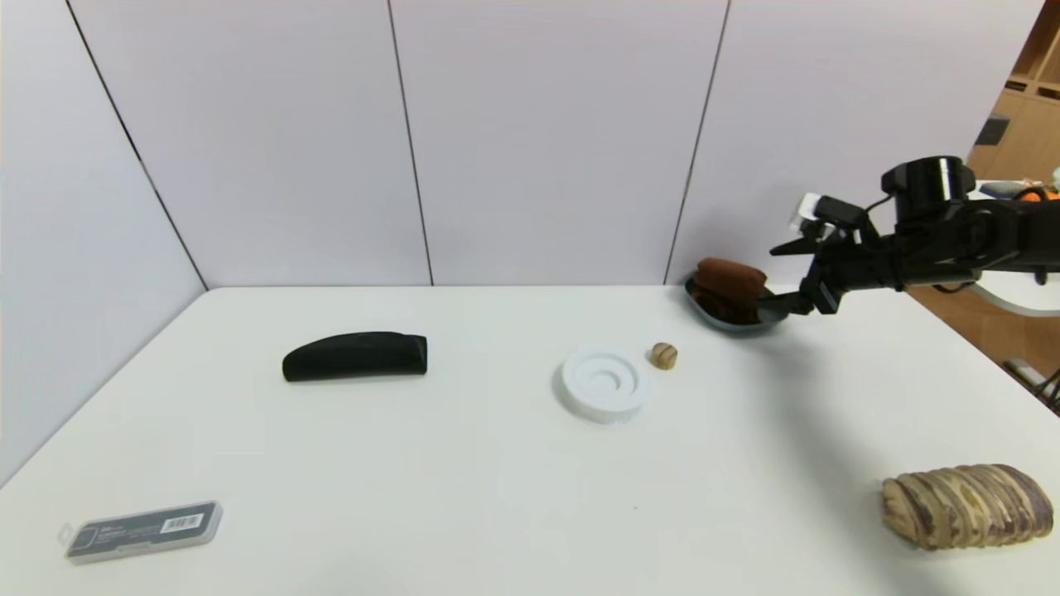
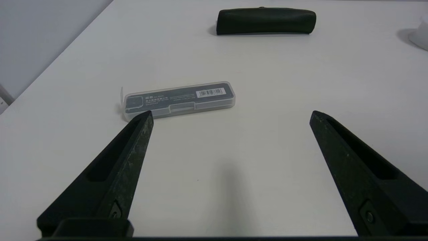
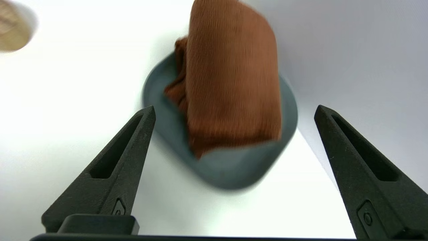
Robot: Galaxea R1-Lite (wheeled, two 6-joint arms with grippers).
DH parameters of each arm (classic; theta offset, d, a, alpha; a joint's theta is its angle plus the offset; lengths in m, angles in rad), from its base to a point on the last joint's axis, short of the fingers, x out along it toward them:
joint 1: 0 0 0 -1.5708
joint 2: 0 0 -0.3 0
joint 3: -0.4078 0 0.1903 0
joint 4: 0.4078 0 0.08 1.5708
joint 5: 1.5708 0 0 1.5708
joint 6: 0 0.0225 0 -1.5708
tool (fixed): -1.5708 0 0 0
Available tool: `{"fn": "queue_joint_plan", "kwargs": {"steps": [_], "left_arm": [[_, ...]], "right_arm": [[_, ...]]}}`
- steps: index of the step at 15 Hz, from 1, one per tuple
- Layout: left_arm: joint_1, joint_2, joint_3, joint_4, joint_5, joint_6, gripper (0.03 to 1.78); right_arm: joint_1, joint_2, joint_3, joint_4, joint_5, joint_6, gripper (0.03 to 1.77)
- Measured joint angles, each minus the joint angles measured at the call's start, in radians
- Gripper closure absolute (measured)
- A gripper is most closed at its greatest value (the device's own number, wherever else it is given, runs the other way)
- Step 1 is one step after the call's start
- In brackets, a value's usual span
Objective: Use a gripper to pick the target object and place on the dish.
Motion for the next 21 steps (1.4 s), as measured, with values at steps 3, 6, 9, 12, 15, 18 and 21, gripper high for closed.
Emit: {"fn": "queue_joint_plan", "kwargs": {"steps": [3,6,9,12,15,18,21], "left_arm": [[0.000,0.000,0.000,0.000,0.000,0.000,0.12],[0.000,0.000,0.000,0.000,0.000,0.000,0.12],[0.000,0.000,0.000,0.000,0.000,0.000,0.12],[0.000,0.000,0.000,0.000,0.000,0.000,0.12],[0.000,0.000,0.000,0.000,0.000,0.000,0.12],[0.000,0.000,0.000,0.000,0.000,0.000,0.12],[0.000,0.000,0.000,0.000,0.000,0.000,0.12]], "right_arm": [[-0.039,-0.176,0.196,0.004,0.001,0.013,0.13],[-0.076,-0.416,0.430,0.004,0.004,0.042,0.12],[-0.091,-0.658,0.642,0.000,0.007,0.076,0.11],[-0.091,-0.884,0.801,-0.003,0.009,0.151,0.11],[-0.071,-1.091,0.925,-0.003,0.003,0.273,0.11],[-0.025,-1.290,1.031,-0.003,-0.049,0.416,0.11],[0.100,-1.458,1.141,-0.005,-0.189,0.543,0.11]]}}
